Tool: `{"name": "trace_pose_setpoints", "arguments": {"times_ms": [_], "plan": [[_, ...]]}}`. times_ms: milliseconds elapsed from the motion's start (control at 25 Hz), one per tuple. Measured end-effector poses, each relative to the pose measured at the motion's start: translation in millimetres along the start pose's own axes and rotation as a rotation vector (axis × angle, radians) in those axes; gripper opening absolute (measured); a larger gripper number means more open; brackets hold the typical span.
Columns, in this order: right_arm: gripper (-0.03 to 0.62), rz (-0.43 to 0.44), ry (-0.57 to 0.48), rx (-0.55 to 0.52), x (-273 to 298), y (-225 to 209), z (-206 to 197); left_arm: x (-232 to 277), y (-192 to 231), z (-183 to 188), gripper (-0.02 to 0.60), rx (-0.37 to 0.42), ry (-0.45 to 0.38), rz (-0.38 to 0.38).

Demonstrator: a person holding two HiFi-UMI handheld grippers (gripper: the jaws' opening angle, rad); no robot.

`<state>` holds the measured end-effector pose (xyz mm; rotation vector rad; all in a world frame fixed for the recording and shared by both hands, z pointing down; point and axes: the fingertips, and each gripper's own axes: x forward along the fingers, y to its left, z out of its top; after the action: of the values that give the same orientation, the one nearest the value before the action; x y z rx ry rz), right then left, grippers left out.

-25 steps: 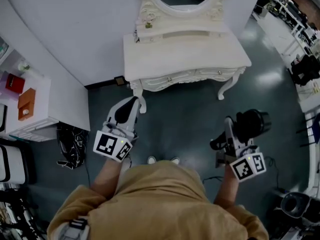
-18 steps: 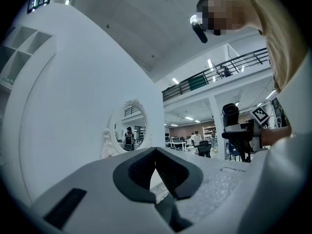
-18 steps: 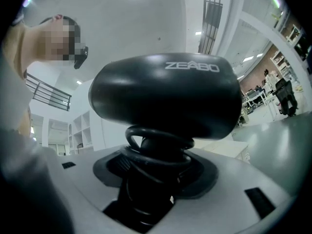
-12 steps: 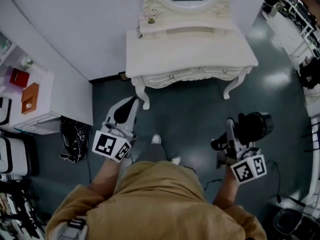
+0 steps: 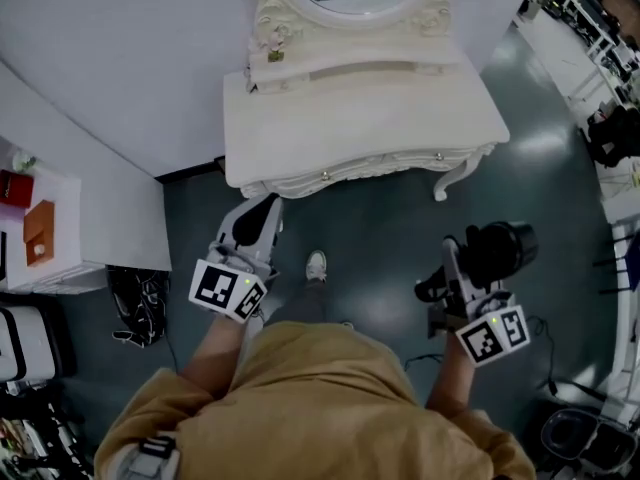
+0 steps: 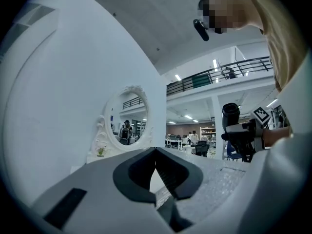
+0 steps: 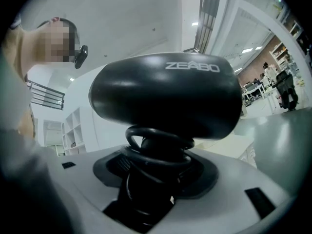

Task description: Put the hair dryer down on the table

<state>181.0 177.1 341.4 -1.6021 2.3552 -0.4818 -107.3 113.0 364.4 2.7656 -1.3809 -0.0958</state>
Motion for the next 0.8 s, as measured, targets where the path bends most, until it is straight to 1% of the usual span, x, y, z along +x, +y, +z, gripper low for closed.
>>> {"name": "trace_pose_setpoints", "arguments": {"times_ms": [120, 240, 360, 480, 680, 800], "plan": [[0.253, -0.001, 0.014, -0.013, 46.6, -6.3, 10.8, 52.1, 26.8, 8.7, 0.004, 0.005, -0.027, -0.038], [0.253, -0.005, 0.025, -0.048, 92.3, -8.3, 20.7, 99.7, 52.5, 12.2, 0.005, -0.02, -0.041, -0.075], [0.253, -0.022, 0.028, -0.052, 128.4, -11.1, 27.3, 134.6, 68.5, 11.7, 0.003, -0.044, -0.044, -0.127], [0.253, -0.042, 0.038, -0.052, 153.7, -14.4, 28.9, 158.0, 83.4, 5.2, 0.003, -0.067, -0.033, -0.166], [0.253, -0.082, 0.068, -0.059, 179.3, -26.1, 23.5, 187.5, 107.7, -8.1, 0.003, -0.105, -0.007, -0.186], [0.253, -0.089, 0.078, -0.055, 191.3, -38.3, 24.9, 205.3, 109.9, -11.6, 0.003, -0.107, 0.0, -0.198]]}}
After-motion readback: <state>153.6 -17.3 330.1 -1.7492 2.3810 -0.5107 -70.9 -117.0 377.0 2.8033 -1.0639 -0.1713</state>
